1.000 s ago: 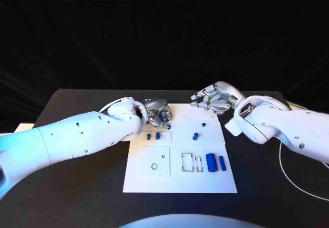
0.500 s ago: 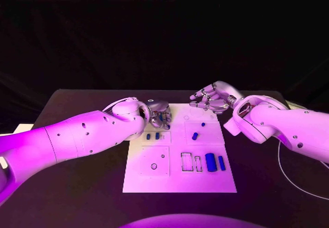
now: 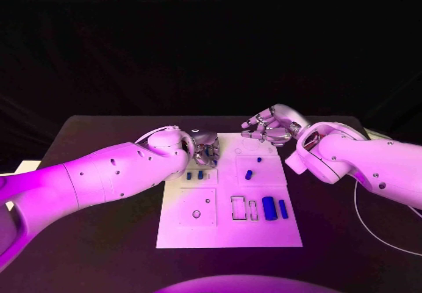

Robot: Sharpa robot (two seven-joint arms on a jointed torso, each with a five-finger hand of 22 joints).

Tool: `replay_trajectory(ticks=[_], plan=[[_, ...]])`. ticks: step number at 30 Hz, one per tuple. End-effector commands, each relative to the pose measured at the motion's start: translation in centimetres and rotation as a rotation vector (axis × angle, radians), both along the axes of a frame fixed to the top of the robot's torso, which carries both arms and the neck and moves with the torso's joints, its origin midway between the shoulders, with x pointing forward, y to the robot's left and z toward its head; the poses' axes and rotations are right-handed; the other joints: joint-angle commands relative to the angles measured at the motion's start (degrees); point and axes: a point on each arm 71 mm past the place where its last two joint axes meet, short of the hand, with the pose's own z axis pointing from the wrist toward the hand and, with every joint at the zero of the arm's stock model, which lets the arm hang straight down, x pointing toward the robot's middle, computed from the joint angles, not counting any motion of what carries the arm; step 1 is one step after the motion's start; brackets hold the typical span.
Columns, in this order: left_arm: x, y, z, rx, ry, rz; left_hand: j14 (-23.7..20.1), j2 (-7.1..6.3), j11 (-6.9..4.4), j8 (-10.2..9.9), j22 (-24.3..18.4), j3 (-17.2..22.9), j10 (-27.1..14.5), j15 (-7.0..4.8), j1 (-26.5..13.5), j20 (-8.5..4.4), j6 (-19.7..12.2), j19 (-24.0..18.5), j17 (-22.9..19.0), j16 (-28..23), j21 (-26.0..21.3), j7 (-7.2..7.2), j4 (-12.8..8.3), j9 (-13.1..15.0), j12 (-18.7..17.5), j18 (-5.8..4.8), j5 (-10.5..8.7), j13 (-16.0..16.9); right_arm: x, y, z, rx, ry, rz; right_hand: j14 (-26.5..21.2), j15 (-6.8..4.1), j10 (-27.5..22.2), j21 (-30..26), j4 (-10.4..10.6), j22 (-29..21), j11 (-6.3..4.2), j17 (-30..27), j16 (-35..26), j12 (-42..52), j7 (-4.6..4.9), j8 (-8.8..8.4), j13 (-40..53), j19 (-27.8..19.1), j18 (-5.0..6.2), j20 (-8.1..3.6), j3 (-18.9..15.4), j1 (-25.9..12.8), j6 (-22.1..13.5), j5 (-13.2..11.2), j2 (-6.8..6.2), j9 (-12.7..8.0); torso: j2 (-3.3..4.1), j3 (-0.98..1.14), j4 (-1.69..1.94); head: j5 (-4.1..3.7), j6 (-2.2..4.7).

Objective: Assemble the parts on the task board

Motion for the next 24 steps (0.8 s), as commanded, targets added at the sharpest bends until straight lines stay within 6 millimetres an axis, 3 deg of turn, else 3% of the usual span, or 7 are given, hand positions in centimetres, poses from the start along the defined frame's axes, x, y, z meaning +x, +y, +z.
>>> replay_trajectory(ticks=[1,13,24], plan=[[-0.07,-0.22,-0.18,0.026,0.014,-0.008,1.7,-0.06,-0.09,-0.41,0.15,0.47,0.52,-0.42,0.46,-0.3,0.44,1.58,-0.14,-0.24,0.49,-0.14,0.07,-0.05,-0.2,-0.86,0.02,-0.08,-0.09,0.21,-0.03,-0.003,0.001,0.018,2.26,0.05,-0.41,-0.24,0.32,-0.08,0.01,-0.07,-0.24,0.29,0.0,0.16,-0.03,-0.38,0.85,-0.21,0.11,-0.05,0.19,0.36,0.4,0.04,0.02,0.01,0.02,-0.04,-0.05],[0.0,-0.38,-0.58,0.054,0.037,-0.005,1.81,0.36,-0.56,-0.75,1.41,3.1,2.73,-0.81,1.19,-0.61,2.39,1.65,-0.89,-0.24,1.89,-0.44,-0.84,0.08,-0.83,-1.03,0.05,0.01,-0.12,0.26,-0.02,-0.003,0.001,0.02,2.26,0.05,-0.41,-0.24,0.32,-0.08,0.01,-0.07,-0.24,0.29,0.0,0.16,-0.03,-0.38,0.85,-0.21,0.11,-0.05,0.19,0.36,0.4,0.04,-0.06,-0.03,0.07,0.0,-0.22],[0.02,-0.48,-0.56,0.037,0.017,-0.009,1.8,1.21,-1.07,-0.61,3.07,7.67,5.92,-1.28,2.65,-1.09,5.49,1.82,-1.92,-0.3,3.92,-0.54,-3.56,0.47,-1.55,-1.34,-0.51,0.52,-0.13,0.3,-0.01,-0.002,0.001,0.021,2.27,0.04,-0.32,-0.24,0.34,-0.07,0.01,-0.07,-0.24,0.49,-0.01,0.17,0.09,-0.36,0.84,-0.22,0.16,0.03,0.22,0.42,0.46,0.05,-0.03,-0.01,0.06,0.04,-0.21]])
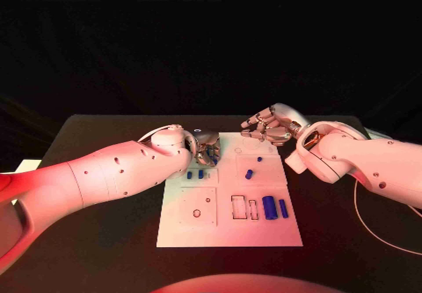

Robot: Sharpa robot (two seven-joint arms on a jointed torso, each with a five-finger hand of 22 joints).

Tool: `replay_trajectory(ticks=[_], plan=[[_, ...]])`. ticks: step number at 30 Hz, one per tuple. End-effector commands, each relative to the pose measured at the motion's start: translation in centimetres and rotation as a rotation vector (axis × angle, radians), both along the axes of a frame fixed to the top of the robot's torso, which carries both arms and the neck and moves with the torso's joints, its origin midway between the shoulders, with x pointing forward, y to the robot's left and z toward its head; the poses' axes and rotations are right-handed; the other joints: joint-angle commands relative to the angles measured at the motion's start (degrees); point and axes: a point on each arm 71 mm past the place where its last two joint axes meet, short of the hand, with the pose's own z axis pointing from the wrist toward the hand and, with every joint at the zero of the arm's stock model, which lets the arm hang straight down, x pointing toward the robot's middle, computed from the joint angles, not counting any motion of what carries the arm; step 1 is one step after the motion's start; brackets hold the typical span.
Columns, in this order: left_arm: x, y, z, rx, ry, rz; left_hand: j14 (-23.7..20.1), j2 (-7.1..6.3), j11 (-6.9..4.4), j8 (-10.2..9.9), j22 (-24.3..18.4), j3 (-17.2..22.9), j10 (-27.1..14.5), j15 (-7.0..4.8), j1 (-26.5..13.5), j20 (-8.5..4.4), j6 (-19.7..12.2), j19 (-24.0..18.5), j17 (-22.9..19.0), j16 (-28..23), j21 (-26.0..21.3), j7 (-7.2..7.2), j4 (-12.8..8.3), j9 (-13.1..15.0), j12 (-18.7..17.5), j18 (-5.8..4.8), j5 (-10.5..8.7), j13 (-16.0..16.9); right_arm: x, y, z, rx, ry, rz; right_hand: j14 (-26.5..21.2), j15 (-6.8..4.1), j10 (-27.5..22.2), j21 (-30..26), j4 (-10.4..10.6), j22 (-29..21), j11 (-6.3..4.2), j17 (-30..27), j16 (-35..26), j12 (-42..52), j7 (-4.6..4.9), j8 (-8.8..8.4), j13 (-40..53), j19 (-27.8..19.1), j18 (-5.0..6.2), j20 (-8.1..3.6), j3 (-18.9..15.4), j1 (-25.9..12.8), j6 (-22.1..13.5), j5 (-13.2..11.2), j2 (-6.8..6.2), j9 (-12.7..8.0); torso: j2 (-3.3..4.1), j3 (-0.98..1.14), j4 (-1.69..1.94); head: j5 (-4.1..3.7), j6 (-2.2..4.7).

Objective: Assemble the parts on the task board

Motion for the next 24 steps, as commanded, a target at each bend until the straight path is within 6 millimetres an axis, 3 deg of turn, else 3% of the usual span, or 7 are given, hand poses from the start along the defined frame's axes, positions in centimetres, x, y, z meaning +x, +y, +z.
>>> replay_trajectory(ticks=[1,8,16,24], plan=[[-0.1,0.0,-0.3,0.01,0.002,-0.006,1.79,-0.02,0.04,0.3,0.95,0.96,0.66,-0.42,0.24,-0.47,0.58,1.64,-0.23,-0.32,0.58,0.01,-0.31,0.12,-0.45,-0.72,-0.18,0.12,-0.1,0.2,0.0,-0.003,0.0,0.018,2.27,0.04,-0.33,-0.24,0.18,-0.07,0.0,-0.07,-0.25,0.17,-0.01,0.17,0.08,-0.36,0.84,-0.21,0.0,0.03,0.22,0.2,0.46,0.05,0.03,-0.01,-0.02,-0.01,0.04],[-0.2,0.7,-0.1,-0.016,-0.001,0.015,1.72,-0.58,0.22,-0.27,1.35,2.48,1.13,-0.29,-1.23,-0.43,1.11,1.6,-0.9,-0.38,0.91,0.3,-1.0,0.09,-1.54,-0.77,-0.24,0.22,-0.1,0.2,0.0,-0.003,0.0,0.018,2.27,0.04,-0.32,-0.25,0.21,-0.09,0.0,-0.08,-0.26,0.18,-0.01,0.18,0.06,-0.36,0.85,-0.22,0.02,0.04,0.24,0.21,0.5,0.05,-0.01,-0.01,-0.01,-0.06,0.02],[-0.4,1.9,1.1,-0.114,0.009,0.063,1.67,-0.76,0.33,-0.67,1.69,3.37,1.35,-0.2,-2.08,-0.35,1.31,1.64,-1.33,-0.42,1.3,0.41,-1.34,0.07,-2.24,-0.83,-0.26,0.26,0.0,0.0,0.0,-0.004,0.0,0.015,2.27,0.04,-0.29,-0.26,0.27,-0.09,0.0,-0.09,-0.27,0.24,0.0,0.19,0.08,-0.35,0.85,-0.22,0.05,0.03,0.26,0.25,0.59,0.06,-0.37,0.0,0.39,-0.27,0.15],[-0.7,4.5,2.5,-0.195,0.035,0.118,1.61,-1.52,0.35,-1.24,1.96,3.88,1.63,-0.14,-3.77,-0.27,1.45,1.62,-1.76,-0.39,1.51,0.36,-1.44,0.03,-3.18,-0.85,-0.37,0.31,0.0,0.0,-0.1,-0.004,0.003,0.015,2.27,0.04,-0.3,-0.25,0.31,-0.06,0.0,-0.1,-0.28,0.23,0.0,0.21,0.05,-0.33,0.84,-0.22,0.06,0.02,0.29,0.27,0.63,0.06,-0.54,0.02,0.66,-0.24,0.29]])
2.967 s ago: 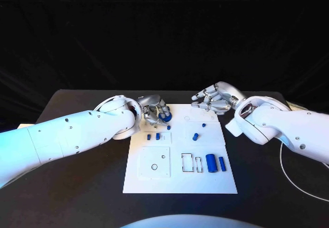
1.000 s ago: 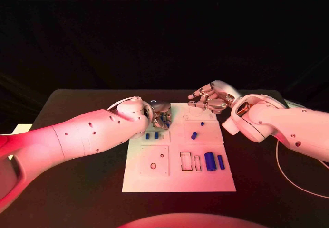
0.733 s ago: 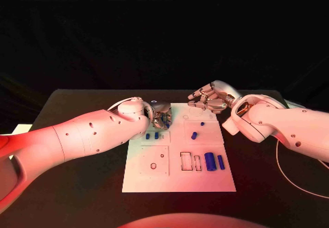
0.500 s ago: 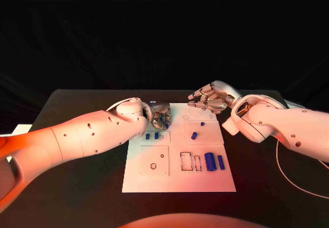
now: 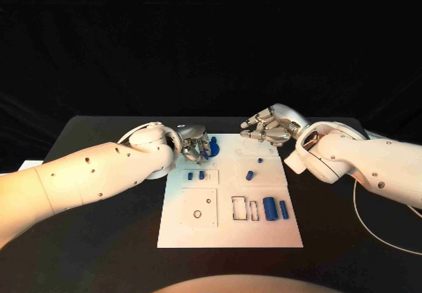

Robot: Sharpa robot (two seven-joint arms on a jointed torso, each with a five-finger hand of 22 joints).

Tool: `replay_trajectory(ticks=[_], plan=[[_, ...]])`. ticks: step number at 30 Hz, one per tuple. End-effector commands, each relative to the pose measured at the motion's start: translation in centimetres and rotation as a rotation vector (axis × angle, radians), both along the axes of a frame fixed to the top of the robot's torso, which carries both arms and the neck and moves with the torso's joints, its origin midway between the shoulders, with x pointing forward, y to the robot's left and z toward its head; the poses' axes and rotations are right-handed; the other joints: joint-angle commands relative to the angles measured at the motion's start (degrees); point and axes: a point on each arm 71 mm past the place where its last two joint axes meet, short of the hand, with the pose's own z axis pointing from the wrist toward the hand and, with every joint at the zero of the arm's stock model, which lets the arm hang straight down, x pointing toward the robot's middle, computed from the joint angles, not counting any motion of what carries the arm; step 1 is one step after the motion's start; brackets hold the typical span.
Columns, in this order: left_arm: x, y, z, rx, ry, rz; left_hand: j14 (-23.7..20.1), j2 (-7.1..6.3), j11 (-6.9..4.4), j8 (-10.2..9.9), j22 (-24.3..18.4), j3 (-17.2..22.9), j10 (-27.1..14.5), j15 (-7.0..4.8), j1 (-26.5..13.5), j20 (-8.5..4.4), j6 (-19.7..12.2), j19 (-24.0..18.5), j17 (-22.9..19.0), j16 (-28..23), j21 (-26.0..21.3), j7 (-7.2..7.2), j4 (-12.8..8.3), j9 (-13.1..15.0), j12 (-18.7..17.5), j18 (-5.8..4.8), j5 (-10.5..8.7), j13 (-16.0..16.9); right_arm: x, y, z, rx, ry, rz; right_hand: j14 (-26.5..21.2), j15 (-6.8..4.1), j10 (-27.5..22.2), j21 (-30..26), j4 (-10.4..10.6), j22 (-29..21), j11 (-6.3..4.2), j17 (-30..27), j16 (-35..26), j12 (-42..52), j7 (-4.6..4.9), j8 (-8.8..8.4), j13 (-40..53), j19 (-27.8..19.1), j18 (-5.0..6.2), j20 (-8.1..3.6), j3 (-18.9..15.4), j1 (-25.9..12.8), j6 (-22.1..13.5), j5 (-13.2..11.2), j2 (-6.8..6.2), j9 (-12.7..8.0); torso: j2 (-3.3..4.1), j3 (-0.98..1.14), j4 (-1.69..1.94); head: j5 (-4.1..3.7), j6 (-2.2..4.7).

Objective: Assemble the parts on the task board

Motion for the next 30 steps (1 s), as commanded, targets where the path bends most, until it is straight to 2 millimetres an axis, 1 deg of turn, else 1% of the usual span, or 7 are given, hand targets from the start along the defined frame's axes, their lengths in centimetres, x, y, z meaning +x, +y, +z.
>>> replay_trajectory(ticks=[1,7,11,13,16,23,30], plan=[[-0.1,0.8,0.4,-0.069,0.033,0.042,1.6,-0.13,0.15,-0.4,2.01,0.41,0.45,-0.15,-0.68,-0.05,0.43,1.83,-0.14,-0.15,0.38,-0.08,0.13,-0.08,-0.35,-0.9,-0.34,0.06,0.0,0.1,-0.1,-0.003,0.003,0.016,2.27,0.04,-0.31,-0.25,0.31,-0.06,0.0,-0.05,-0.28,0.23,0.0,0.21,0.05,-0.33,0.84,-0.22,0.06,0.02,0.29,0.27,0.63,0.06,-0.11,0.03,0.19,0.03,0.11],[-0.1,2.8,0.5,-0.063,0.058,0.077,1.58,-0.26,0.15,-0.47,2.07,0.44,0.53,-0.15,-0.98,-0.04,0.48,1.83,-0.22,-0.15,0.44,-0.12,0.15,-0.08,-0.48,-0.91,-0.36,0.08,0.0,0.1,-0.1,-0.004,0.004,0.015,2.27,0.04,-0.31,-0.25,0.31,-0.06,0.0,-0.05,-0.28,0.23,0.0,0.21,0.05,-0.33,0.84,-0.22,0.06,0.02,0.29,0.27,0.63,0.06,-0.13,-0.03,0.48,0.14,0.09],[0.0,3.5,0.3,-0.053,0.07,0.092,1.59,-0.27,0.13,-0.49,2.1,0.45,0.54,-0.15,-1.04,-0.04,0.5,1.83,-0.21,-0.14,0.48,-0.13,0.15,-0.07,-0.52,-0.92,-0.35,0.08,0.0,0.0,-0.1,-0.004,0.004,0.015,2.27,0.04,-0.31,-0.25,0.31,-0.06,0.0,-0.05,-0.28,0.23,0.0,0.21,0.05,-0.33,0.84,-0.22,0.06,0.02,0.29,0.27,0.63,0.06,-0.09,-0.07,0.37,0.39,0.03],[0.0,3.7,0.1,-0.047,0.077,0.096,1.59,-0.27,0.13,-0.49,2.1,0.45,0.54,-0.15,-1.04,-0.04,0.5,1.83,-0.21,-0.14,0.48,-0.13,0.15,-0.07,-0.52,-0.92,-0.35,0.08,0.0,0.0,-0.1,-0.004,0.004,0.015,2.27,0.04,-0.31,-0.25,0.31,-0.06,0.0,-0.05,-0.28,0.23,0.0,0.21,0.05,-0.33,0.84,-0.22,0.06,0.02,0.29,0.27,0.63,0.06,-0.1,-0.04,0.33,0.47,0.01],[0.1,3.8,-0.1,-0.041,0.084,0.097,1.59,-0.27,0.13,-0.49,2.1,0.45,0.54,-0.15,-1.04,-0.04,0.5,1.83,-0.21,-0.14,0.48,-0.13,0.15,-0.07,-0.52,-0.92,-0.35,0.08,0.0,0.1,-0.1,-0.004,0.004,0.015,2.27,0.04,-0.31,-0.25,0.31,-0.06,0.0,-0.05,-0.28,0.23,0.0,0.21,0.05,-0.33,0.84,-0.22,0.06,0.02,0.29,0.27,0.63,0.06,-0.09,0.01,0.26,0.58,-0.03],[0.1,3.5,-0.7,-0.031,0.089,0.09,1.57,-0.25,0.12,-0.51,2.09,0.5,0.57,-0.16,-1.08,-0.04,0.53,1.82,-0.29,-0.16,0.46,-0.15,0.15,-0.07,-0.56,-0.91,-0.34,0.09,0.0,0.1,-0.1,-0.004,0.004,0.017,2.27,0.04,-0.31,-0.25,0.31,-0.06,0.0,-0.05,-0.28,0.23,0.0,0.21,0.05,-0.33,0.84,-0.22,0.06,0.02,0.29,0.27,0.63,0.06,-0.02,0.0,0.17,0.42,-0.11],[-0.1,3.0,-1.5,-0.026,0.097,0.081,1.57,-0.25,0.12,-0.51,2.09,0.5,0.57,-0.16,-1.08,-0.04,0.53,1.82,-0.29,-0.16,0.45,-0.15,0.15,-0.07,-0.56,-0.91,-0.34,0.09,0.0,0.1,-0.1,-0.004,0.005,0.017,2.27,0.04,-0.31,-0.25,0.31,-0.06,0.0,-0.05,-0.28,0.23,0.0,0.21,0.05,-0.33,0.84,-0.22,0.06,0.02,0.29,0.27,0.63,0.06,-0.11,0.0,0.25,0.27,-0.37]])
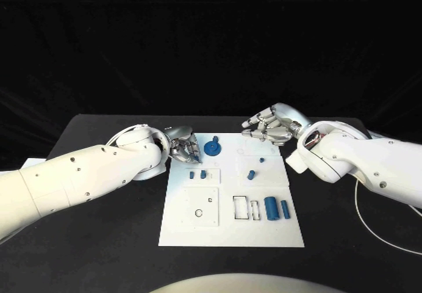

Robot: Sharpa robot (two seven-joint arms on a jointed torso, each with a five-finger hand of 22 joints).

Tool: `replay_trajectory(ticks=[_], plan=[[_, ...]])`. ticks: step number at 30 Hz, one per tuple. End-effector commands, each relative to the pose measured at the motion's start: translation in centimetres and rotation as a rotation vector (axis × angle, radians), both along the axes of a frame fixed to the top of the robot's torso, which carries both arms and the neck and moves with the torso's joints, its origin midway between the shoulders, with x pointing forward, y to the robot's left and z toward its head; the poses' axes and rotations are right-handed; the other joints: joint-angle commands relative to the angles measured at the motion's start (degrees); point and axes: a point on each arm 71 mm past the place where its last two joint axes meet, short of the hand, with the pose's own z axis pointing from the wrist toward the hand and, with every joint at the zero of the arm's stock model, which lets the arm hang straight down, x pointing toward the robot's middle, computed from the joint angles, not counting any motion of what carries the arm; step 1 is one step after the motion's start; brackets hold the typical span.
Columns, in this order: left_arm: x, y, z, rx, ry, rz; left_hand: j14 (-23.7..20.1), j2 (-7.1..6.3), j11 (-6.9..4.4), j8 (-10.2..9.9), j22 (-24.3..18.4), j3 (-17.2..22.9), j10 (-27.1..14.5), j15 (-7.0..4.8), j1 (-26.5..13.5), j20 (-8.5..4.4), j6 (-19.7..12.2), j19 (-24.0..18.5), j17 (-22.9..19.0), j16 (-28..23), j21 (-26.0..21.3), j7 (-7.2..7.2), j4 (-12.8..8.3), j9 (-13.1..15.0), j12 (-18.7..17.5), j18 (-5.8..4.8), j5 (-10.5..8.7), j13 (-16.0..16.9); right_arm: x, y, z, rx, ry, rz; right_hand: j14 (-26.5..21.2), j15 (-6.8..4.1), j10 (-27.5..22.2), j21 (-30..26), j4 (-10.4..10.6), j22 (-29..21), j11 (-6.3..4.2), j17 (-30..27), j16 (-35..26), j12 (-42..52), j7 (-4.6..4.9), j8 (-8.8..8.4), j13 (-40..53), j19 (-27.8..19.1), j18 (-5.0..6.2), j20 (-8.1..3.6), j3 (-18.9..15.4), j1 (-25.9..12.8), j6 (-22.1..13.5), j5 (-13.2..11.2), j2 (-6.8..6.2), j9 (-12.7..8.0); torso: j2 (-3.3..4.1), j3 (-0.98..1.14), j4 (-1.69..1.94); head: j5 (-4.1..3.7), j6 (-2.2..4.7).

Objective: Assemble the parts on the task board

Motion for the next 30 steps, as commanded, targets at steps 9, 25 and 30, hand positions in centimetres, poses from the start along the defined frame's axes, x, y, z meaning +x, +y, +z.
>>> replay_trajectory(ticks=[9,25,30], plan=[[-0.2,-0.7,-0.6,0.012,0.013,-0.02,1.57,-0.15,-0.08,0.04,2.14,0.4,0.38,-0.17,-0.59,-0.04,0.28,1.82,-0.05,-0.15,0.31,-0.04,-0.01,0.04,-0.36,-1.01,-0.33,0.06,-0.1,0.2,0.0,-0.003,0.002,0.017,2.27,0.04,-0.31,-0.25,0.31,-0.06,-0.01,-0.06,-0.28,0.23,0.0,0.21,0.05,-0.33,0.84,-0.22,0.06,0.02,0.29,0.27,0.63,0.06,-0.08,0.01,0.02,-0.12,-0.14],[0.0,-1.2,-0.8,0.039,-0.003,-0.023,1.57,-0.15,-0.13,0.0,2.3,0.54,0.51,-0.2,-0.59,-0.05,0.35,1.86,-0.06,-0.12,0.55,-0.07,-0.13,0.05,-0.43,-1.05,-0.32,0.1,-0.1,0.2,-0.1,-0.004,0.004,0.021,2.28,0.03,-0.3,-0.3,0.42,-0.13,-0.02,-0.07,-0.3,0.31,-0.02,0.25,0.03,-0.35,0.85,-0.23,0.07,0.02,0.4,0.31,0.67,0.08,-0.05,0.0,0.0,-0.25,-0.2],[-0.1,-1.4,-0.8,0.047,-0.003,-0.03,1.57,-0.15,-0.13,0.0,2.3,0.54,0.51,-0.2,-0.59,-0.05,0.35,1.86,-0.06,-0.12,0.55,-0.07,-0.13,0.05,-0.43,-1.05,-0.32,0.1,-0.1,0.3,-0.1,-0.005,0.006,0.023,2.28,0.03,-0.31,-0.31,0.43,-0.15,-0.02,-0.08,-0.31,0.3,-0.02,0.25,0.02,-0.37,0.85,-0.23,0.07,0.03,0.4,0.32,0.67,0.08,-0.03,-0.02,-0.04,-0.4,-0.21]])
